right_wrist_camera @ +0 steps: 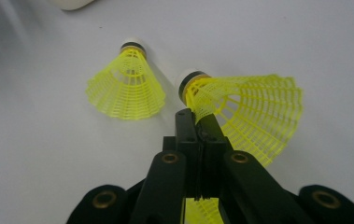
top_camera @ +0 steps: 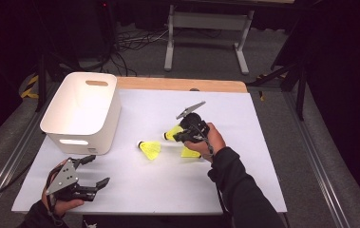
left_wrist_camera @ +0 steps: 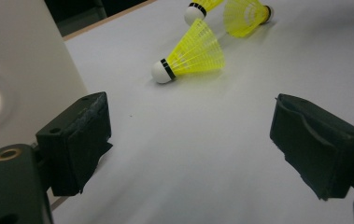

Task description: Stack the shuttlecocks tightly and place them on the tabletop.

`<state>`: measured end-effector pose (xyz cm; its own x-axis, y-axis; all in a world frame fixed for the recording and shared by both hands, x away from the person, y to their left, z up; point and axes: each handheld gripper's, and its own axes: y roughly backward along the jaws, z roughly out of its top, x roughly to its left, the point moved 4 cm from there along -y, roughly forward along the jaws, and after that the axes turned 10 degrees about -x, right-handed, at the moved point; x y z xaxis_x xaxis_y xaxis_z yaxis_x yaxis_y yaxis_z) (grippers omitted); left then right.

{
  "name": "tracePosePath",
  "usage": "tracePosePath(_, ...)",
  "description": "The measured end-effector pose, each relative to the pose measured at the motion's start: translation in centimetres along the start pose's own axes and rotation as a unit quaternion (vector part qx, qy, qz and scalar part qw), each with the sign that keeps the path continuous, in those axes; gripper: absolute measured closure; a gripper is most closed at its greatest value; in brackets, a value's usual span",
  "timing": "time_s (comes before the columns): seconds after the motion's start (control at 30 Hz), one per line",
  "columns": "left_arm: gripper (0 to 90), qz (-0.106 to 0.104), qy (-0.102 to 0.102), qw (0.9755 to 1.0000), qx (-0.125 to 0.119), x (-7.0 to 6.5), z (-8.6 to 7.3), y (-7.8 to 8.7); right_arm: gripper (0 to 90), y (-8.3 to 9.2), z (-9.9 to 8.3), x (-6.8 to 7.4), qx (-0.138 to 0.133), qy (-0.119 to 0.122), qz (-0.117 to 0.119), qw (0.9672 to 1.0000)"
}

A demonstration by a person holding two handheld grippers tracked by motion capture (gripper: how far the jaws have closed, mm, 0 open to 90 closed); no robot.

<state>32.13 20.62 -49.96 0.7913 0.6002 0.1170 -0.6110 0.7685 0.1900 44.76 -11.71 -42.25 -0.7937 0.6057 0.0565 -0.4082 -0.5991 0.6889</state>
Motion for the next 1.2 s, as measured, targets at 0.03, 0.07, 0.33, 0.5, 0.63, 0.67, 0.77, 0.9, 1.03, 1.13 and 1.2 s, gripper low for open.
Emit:
tracePosePath(0.03,14.8,-0.009,0.001,1.0000,0.003,-0.1,0.0,-0.4,90.0,0.2,0.0,0.2,-0.001,0.004,0.003,1.0000)
tracePosePath(0.07,16.5,-0.017,0.000,0.9998,0.009,-0.3,0.0,-1.0,90.0,0.4,-0.1,0.5,-0.001,0.010,0.002,1.0000)
tracePosePath(0.33,18.4,-0.036,-0.028,0.9986,0.028,-1.1,0.2,-2.6,89.8,1.4,-1.2,3.5,-0.014,0.025,0.047,0.9985)
tracePosePath(0.5,18.0,-0.028,-0.019,0.9993,0.018,-0.8,0.3,-2.0,89.7,0.0,-1.7,4.9,-0.009,0.038,0.048,0.9981)
tracePosePath(0.63,17.6,-0.024,-0.009,0.9996,0.012,-0.4,0.3,-1.4,89.6,-1.7,-1.9,5.3,-0.015,0.029,0.037,0.9988)
tracePosePath(0.67,17.5,-0.022,-0.008,0.9997,0.010,-0.3,0.3,-1.2,89.6,-2.0,-1.8,5.3,-0.017,0.027,0.033,0.9989)
tracePosePath(0.77,17.2,-0.016,-0.007,0.9998,0.006,0.0,0.2,-0.7,89.7,-2.8,-1.7,5.2,-0.024,0.019,0.024,0.9992)
tracePosePath(0.9,17.2,-0.010,0.001,0.9999,-0.003,0.3,0.2,-0.1,89.6,-3.6,-1.5,4.4,-0.032,0.006,0.012,0.9994)
tracePosePath(1.03,17.2,-0.007,0.005,1.0000,-0.002,0.5,0.1,0.1,89.5,-4.1,-1.6,3.6,-0.039,-0.012,0.012,0.9991)
tracePosePath(1.13,17.2,-0.008,0.006,0.9999,-0.001,0.5,0.0,0.1,89.3,-4.6,-1.6,3.4,-0.042,-0.018,0.014,0.9989)
tracePosePath(1.2,17.2,-0.009,0.007,0.9999,-0.001,0.5,0.0,0.0,89.2,-4.9,-1.5,3.4,-0.046,-0.020,0.014,0.9986)
